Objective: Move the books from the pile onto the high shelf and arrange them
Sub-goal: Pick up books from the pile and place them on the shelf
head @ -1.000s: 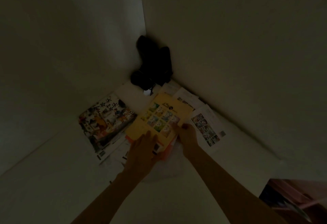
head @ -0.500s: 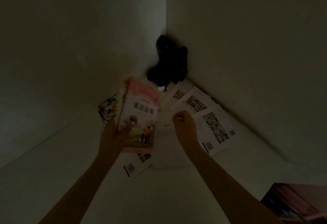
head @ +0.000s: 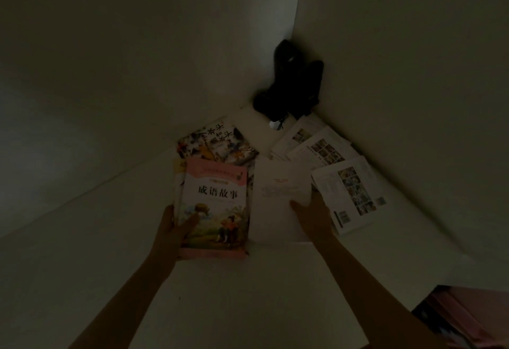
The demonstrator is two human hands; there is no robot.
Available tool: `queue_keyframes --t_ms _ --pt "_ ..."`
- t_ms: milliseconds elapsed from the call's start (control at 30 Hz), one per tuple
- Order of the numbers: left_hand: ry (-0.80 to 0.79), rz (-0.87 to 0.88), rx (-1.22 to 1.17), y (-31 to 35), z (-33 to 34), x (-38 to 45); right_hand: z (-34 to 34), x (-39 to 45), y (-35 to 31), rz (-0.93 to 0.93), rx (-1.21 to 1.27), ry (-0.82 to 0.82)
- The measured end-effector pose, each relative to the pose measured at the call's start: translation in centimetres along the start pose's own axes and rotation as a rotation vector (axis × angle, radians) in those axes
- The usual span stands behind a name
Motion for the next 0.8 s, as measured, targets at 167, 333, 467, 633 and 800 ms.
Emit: queue_keyframes --t_ms 167,333,467,633,800 --pt "-0.053 0.034 0.049 0.6 -0.1 -0.2 -2.1 -2.4 -5.9 -0.268 -0.235 -0.005" --pt "-0.030 -0.118 -0.043 0.4 -0.1 -0.1 5.3 -8.1 -9.7 -0.372 -0.205 -0.276" --pt "0.019 -0.176 -0.009 0.1 -0.5 0.4 10.9 -9.3 -9.3 -0.382 -0.146 -0.520" --pt "0.024 -0.111 -0.019 -1.0 -3.3 0.5 10.7 -4.1 -8.2 -0.074 0.124 -0.395" --pt "0.154 -0.110 -0.188 -0.1 -10.3 -0.3 8.4 3.7 -8.9 -0.299 -0.140 0.024"
Point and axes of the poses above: each hand's wrist, its own x-axis towards the middle knuckle, its own z-axis out of the palm, y = z × x, the point moved 1 cm from there along x, towards the middle knuckle, and after that the axes turned 5 degrees about -x, right-handed, at the moved point
